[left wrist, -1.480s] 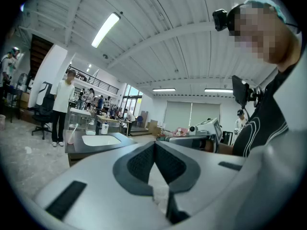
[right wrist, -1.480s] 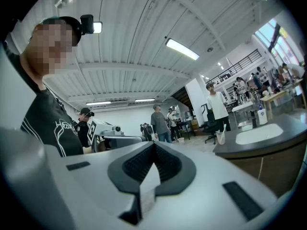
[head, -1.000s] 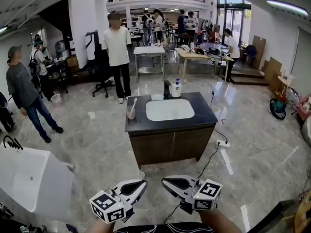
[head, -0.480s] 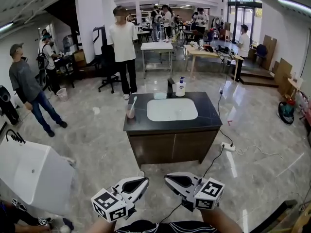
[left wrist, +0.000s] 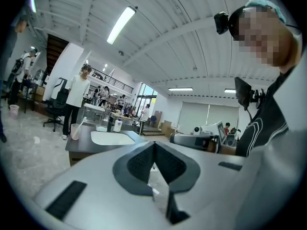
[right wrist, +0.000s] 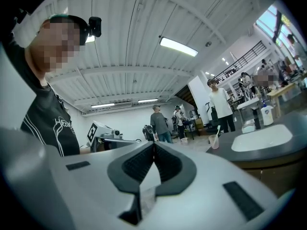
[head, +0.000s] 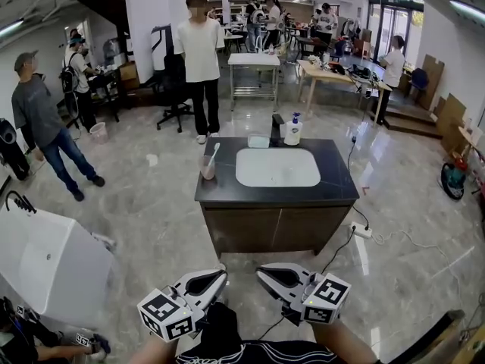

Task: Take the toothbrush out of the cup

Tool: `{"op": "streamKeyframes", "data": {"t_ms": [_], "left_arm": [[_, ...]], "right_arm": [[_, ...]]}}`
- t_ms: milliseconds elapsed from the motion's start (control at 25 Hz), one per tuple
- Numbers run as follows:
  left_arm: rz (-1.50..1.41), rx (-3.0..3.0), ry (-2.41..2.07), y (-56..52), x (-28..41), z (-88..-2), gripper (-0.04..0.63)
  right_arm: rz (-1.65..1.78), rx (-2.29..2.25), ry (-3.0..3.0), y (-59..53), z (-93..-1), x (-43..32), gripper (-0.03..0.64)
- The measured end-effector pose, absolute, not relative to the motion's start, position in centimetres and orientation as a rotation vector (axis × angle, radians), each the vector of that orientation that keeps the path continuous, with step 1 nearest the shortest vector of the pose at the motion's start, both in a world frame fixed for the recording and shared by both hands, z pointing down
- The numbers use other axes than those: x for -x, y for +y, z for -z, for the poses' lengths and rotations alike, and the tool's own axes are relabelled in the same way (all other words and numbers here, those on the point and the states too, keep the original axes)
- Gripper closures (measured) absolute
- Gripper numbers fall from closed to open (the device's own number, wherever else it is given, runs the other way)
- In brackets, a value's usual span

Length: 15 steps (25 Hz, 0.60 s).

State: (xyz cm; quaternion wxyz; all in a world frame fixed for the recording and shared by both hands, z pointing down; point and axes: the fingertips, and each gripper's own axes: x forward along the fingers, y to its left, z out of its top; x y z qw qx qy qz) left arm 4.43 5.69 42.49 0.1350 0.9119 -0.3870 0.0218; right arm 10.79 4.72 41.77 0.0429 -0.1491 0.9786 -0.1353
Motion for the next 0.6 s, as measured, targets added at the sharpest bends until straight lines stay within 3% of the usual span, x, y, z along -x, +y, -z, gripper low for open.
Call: {"op": "streamKeyframes", "data": {"t_ms": [600], "left_arm": [[-0.086, -2.608, -1.029, -12.6, 5.0, -42.4, 0.591]], "right_arm": [[0.520, 0.558, 2.974, -12.9, -41.6, -1.2, 0.611]]}}
